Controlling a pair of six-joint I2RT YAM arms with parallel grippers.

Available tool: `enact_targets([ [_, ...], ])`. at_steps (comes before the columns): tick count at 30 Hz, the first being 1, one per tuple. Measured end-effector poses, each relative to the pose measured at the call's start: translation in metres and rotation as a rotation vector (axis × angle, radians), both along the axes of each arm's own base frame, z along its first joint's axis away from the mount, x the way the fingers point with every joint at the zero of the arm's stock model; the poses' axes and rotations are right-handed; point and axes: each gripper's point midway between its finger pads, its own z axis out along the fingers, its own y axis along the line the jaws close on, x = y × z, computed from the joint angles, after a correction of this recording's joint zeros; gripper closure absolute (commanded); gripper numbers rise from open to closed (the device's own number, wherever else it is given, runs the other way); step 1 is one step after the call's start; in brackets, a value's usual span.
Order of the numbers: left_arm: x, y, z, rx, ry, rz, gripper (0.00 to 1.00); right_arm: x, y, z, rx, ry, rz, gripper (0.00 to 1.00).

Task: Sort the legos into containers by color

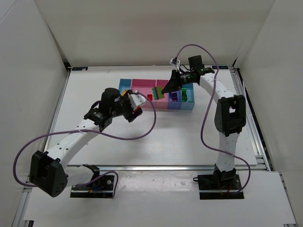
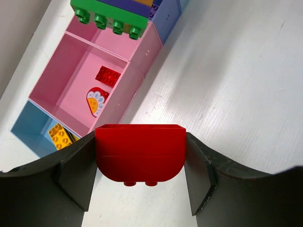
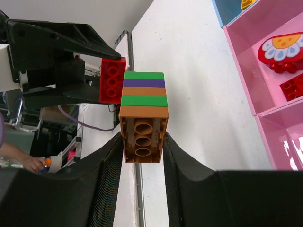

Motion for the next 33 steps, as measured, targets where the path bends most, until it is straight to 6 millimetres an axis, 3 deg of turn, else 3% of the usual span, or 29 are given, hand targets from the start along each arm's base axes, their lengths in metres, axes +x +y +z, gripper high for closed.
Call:
enact_targets([
  [9,-0.008,0.003,0.003,-0.031,0.019,0.016,0.71,-0.006,0.005,0.006,0.001,-0.031,0.014,0.85],
  [17,-0.004,0.01,0.031,-0.292,0.168,0.118,0.71,-0.019,0.001,0.016,-0.007,-0.055,0.007,0.85],
  [21,0.007,0.023,0.038,-0.475,0.328,0.231,0.71,-0.027,-0.006,0.018,-0.024,-0.057,-0.012,0.85],
  [25,0.023,0.036,0.032,-0.606,0.487,0.335,0.72,-0.027,-0.017,0.022,-0.038,-0.068,-0.048,0.85],
  [33,0.057,0.038,0.022,-0.751,0.728,0.433,0.75,-0.026,-0.039,0.024,-0.053,-0.074,-0.11,0.85],
])
